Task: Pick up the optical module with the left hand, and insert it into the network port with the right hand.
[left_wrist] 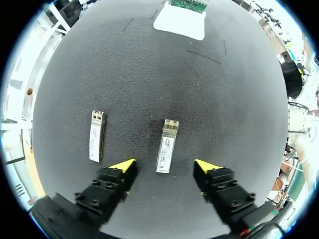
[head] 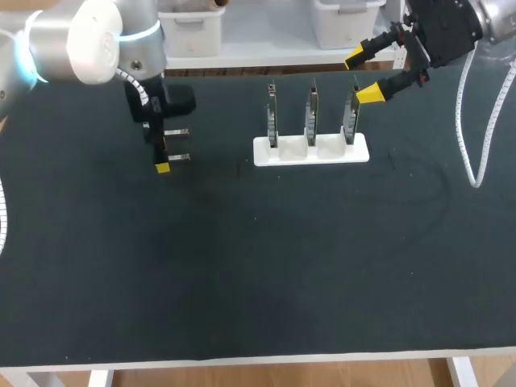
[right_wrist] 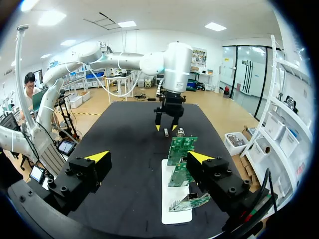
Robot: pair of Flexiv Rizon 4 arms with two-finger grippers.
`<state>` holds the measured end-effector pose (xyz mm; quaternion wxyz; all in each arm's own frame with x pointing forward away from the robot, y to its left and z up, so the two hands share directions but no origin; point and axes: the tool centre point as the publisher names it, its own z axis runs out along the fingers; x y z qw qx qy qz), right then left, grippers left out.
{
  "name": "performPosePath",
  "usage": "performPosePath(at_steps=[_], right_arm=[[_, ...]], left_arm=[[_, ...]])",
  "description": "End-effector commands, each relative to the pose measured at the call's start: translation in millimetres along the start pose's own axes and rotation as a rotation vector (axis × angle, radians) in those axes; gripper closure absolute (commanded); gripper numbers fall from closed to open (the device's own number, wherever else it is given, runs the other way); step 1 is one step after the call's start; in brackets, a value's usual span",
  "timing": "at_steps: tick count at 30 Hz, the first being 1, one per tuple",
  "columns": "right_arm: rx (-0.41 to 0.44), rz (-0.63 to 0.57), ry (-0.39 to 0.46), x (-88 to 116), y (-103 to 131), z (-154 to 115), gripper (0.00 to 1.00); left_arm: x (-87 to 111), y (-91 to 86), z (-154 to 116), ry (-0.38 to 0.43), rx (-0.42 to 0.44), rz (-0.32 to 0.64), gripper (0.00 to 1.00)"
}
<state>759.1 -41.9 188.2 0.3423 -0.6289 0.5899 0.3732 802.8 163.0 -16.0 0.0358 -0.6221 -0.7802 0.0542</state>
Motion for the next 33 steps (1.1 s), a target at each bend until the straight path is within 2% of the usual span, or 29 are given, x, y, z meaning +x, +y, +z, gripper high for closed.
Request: performPosePath(at_steps=[1,23,24,29,33], right_arm=[[0.003,0.000,0.001,-0.4,1.4,-0.1,0.00],[0.003,0.000,0.001,-0.4,1.4,-0.1,0.00],[0.003,0.000,0.001,-0.4,1.4,-0.1,0.00],[0.003,0.000,0.001,-0.4,1.4,-0.1,0.00],[0.003,0.000,0.001,-0.4,1.4,-0.1,0.00]], left_arm=[[-1.6,4.5,-0.5,0.006,0.010,0.003,1.00],[-1.6,4.5,-0.5,0.006,0.010,0.003,1.00],[-2.6,3.7,-4.6,-0.024,0.001,0.005,1.00],[-11.2,-1.0,-22.2,-0.058,-0.046,0.025,1.00],[-17.3,-5.4,-38.0,-0.125,-0.072,0.050,1.00]])
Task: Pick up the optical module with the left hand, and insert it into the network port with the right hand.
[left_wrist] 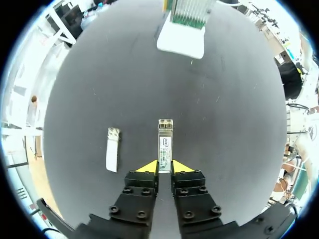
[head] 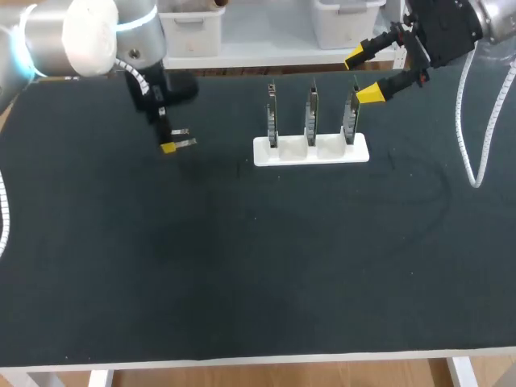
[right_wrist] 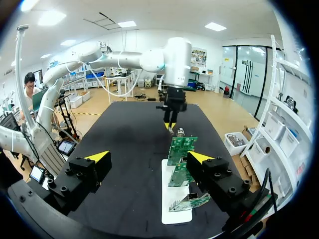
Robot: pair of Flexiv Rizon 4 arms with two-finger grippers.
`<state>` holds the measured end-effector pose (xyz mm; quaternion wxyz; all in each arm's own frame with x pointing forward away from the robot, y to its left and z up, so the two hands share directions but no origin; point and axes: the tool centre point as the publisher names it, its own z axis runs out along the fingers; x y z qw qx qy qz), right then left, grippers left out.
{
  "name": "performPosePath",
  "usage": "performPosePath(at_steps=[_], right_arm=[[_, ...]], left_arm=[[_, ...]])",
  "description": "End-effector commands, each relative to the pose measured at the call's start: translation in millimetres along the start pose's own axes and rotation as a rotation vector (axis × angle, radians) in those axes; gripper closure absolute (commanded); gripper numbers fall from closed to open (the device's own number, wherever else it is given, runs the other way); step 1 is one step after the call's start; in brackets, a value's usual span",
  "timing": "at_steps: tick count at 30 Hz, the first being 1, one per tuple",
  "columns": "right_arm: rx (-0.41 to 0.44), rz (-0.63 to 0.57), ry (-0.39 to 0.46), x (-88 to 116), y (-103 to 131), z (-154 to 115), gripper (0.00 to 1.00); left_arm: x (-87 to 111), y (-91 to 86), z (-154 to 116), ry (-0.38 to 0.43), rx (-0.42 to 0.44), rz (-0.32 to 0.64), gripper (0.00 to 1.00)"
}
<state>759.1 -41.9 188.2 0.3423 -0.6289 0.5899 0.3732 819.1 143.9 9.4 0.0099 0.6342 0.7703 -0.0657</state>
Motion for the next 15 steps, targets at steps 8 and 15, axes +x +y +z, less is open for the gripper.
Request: performPosePath(at_steps=[8,15], right_arm=[[0.003,0.000,0.001,-0.4,1.4,-0.2,0.00],[0.003,0.000,0.001,-0.4,1.4,-0.2,0.00]], left_arm=[[-2.8,-19.0,-29.8,-0.326,-0.062,0.064,1.00],[-1.0,-20.8,-28.1,-0.434,-0.078,0.079,1.00]])
